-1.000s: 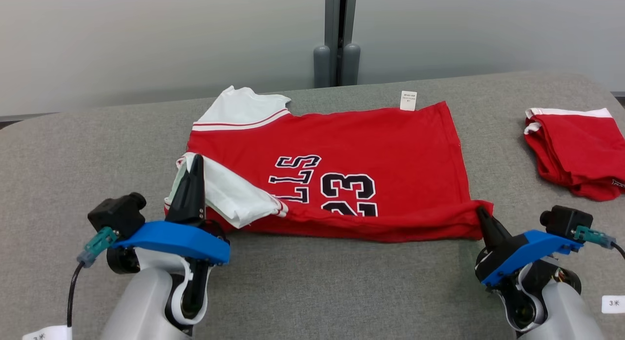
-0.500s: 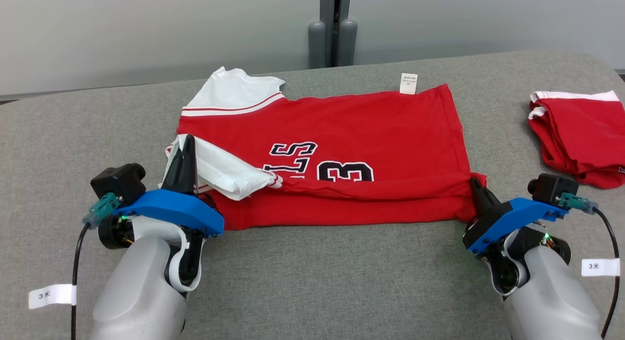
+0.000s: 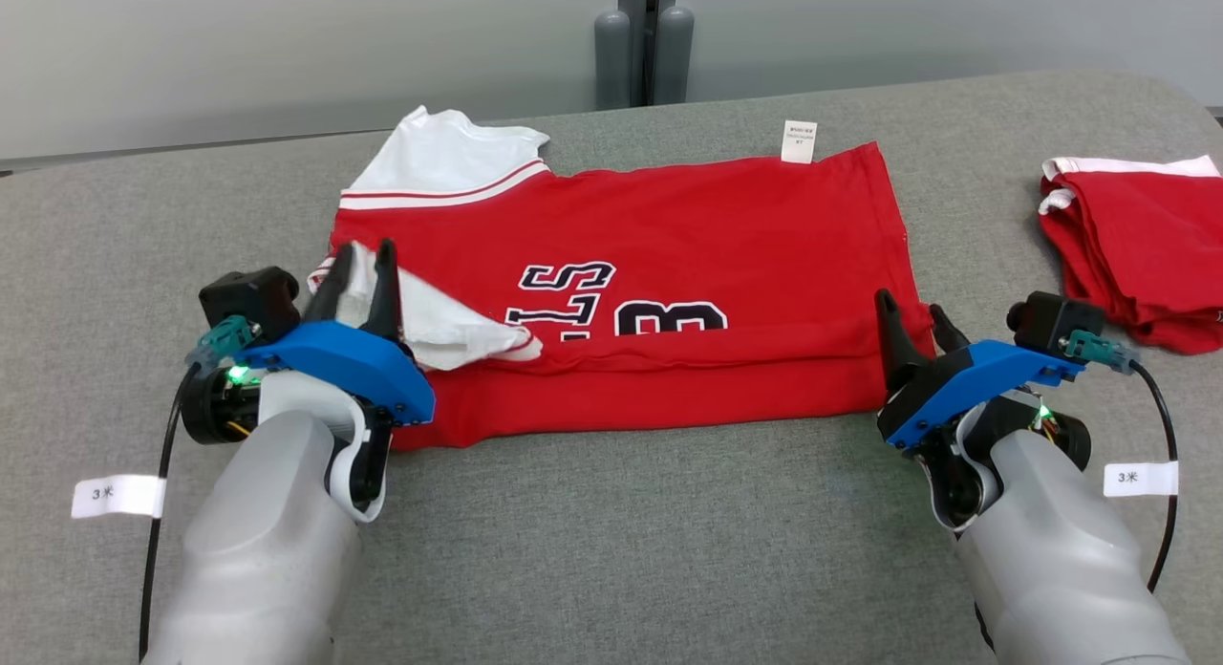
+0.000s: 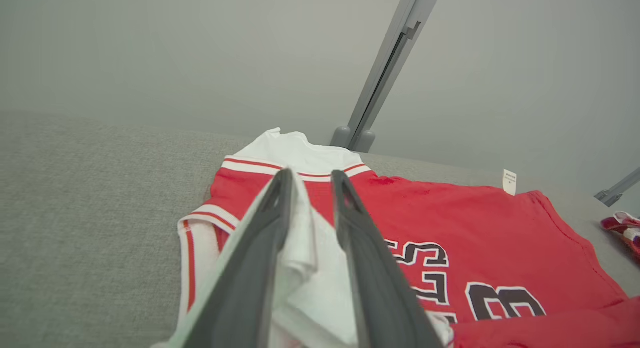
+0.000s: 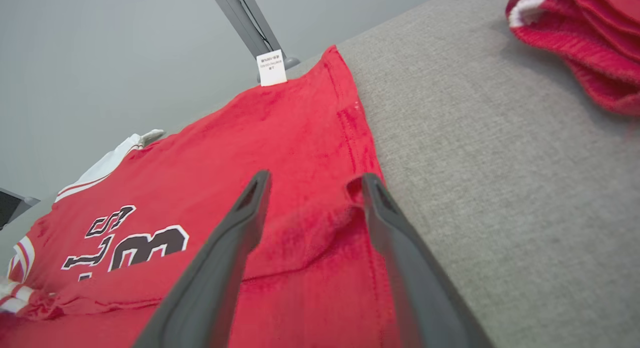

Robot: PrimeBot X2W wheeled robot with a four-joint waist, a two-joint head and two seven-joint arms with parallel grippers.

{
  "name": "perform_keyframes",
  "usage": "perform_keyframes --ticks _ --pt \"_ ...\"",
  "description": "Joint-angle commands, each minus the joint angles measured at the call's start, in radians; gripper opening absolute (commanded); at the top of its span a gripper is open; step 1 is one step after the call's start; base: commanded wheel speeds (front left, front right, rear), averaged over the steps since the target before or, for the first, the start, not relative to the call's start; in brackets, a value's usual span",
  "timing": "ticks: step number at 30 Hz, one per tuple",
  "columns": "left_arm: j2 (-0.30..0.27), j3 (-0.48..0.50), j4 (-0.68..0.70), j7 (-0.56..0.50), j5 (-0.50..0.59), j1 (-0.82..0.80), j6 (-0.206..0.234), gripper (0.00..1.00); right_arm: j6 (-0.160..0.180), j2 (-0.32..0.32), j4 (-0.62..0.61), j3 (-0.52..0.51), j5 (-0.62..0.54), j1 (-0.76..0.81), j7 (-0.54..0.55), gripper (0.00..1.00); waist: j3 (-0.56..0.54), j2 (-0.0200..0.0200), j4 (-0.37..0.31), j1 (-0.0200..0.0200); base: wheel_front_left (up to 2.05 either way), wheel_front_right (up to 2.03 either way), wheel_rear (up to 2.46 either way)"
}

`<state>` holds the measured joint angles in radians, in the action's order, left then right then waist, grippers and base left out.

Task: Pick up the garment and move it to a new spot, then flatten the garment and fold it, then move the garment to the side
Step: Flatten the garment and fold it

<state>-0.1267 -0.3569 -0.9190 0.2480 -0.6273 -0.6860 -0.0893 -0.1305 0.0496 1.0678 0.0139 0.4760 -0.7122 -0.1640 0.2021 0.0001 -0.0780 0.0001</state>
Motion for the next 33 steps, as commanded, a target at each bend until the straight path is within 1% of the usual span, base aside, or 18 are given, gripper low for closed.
perform_keyframes --ticks 1,4,8,12,14,16,21,23,26,30,33 --pt "-0.007 -0.001 -0.021 0.003 0.010 -0.028 -0.004 1.00 0.000 0.002 0.016 0.016 0.012 -0.025 -0.015 1.00 0.003 -0.0001 -0.001 -0.0001 0.00 0.00 0.00" --pt "-0.005 -0.007 -0.064 0.007 0.016 -0.054 -0.006 1.00 0.000 0.002 0.039 0.051 0.037 -0.047 -0.040 1.00 0.010 -0.0001 -0.003 -0.0001 0.00 0.00 0.00" --pt "-0.003 -0.005 -0.093 0.010 0.005 -0.083 -0.017 1.00 0.000 0.002 0.054 0.082 0.037 -0.071 -0.077 1.00 0.015 -0.0001 -0.005 -0.0001 0.00 0.00 0.00" --pt "-0.016 0.000 -0.088 0.014 -0.008 -0.084 -0.030 1.00 0.000 0.002 0.027 0.092 0.003 -0.077 -0.097 1.00 0.013 -0.0001 -0.006 -0.0001 0.00 0.00 0.00" --pt "-0.029 -0.007 -0.078 0.015 -0.006 -0.066 -0.034 1.00 0.000 0.002 0.003 0.077 -0.041 -0.065 -0.102 1.00 0.008 -0.0001 -0.006 -0.0001 0.00 0.00 0.00" --pt "-0.041 -0.012 -0.065 0.016 -0.014 -0.037 -0.038 1.00 0.000 0.002 -0.043 0.039 -0.097 -0.036 -0.101 1.00 0.000 -0.0001 -0.003 -0.0001 0.00 0.00 0.00" --pt "-0.078 -0.027 -0.021 -0.011 -0.035 0.055 -0.041 1.00 0.000 0.002 -0.155 -0.061 -0.264 0.083 -0.101 1.00 -0.028 -0.0001 0.014 -0.0001 0.00 0.00 0.00" --pt "-0.093 -0.026 -0.002 -0.034 -0.049 0.106 -0.042 1.00 0.000 0.002 -0.192 -0.096 -0.314 0.140 -0.101 1.00 -0.038 -0.0001 0.022 -0.0001 0.00 0.00 0.00" --pt "-0.111 -0.025 0.035 -0.070 -0.061 0.167 -0.019 1.00 0.000 0.002 -0.251 -0.124 -0.338 0.222 -0.081 1.00 -0.047 -0.0001 0.033 -0.0001 0.00 0.00 0.00" --pt "-0.118 -0.012 0.081 -0.130 -0.087 0.232 0.021 1.00 0.000 0.002 -0.332 -0.125 -0.312 0.306 -0.034 1.00 -0.050 -0.0001 0.036 -0.0001 0.00 0.00 0.00" --pt "-0.117 -0.001 0.111 -0.191 -0.116 0.258 0.040 1.00 0.000 0.002 -0.396 -0.123 -0.296 0.349 0.001 1.00 -0.042 -0.0001 0.029 -0.0001 0.00 0.00 0.00"
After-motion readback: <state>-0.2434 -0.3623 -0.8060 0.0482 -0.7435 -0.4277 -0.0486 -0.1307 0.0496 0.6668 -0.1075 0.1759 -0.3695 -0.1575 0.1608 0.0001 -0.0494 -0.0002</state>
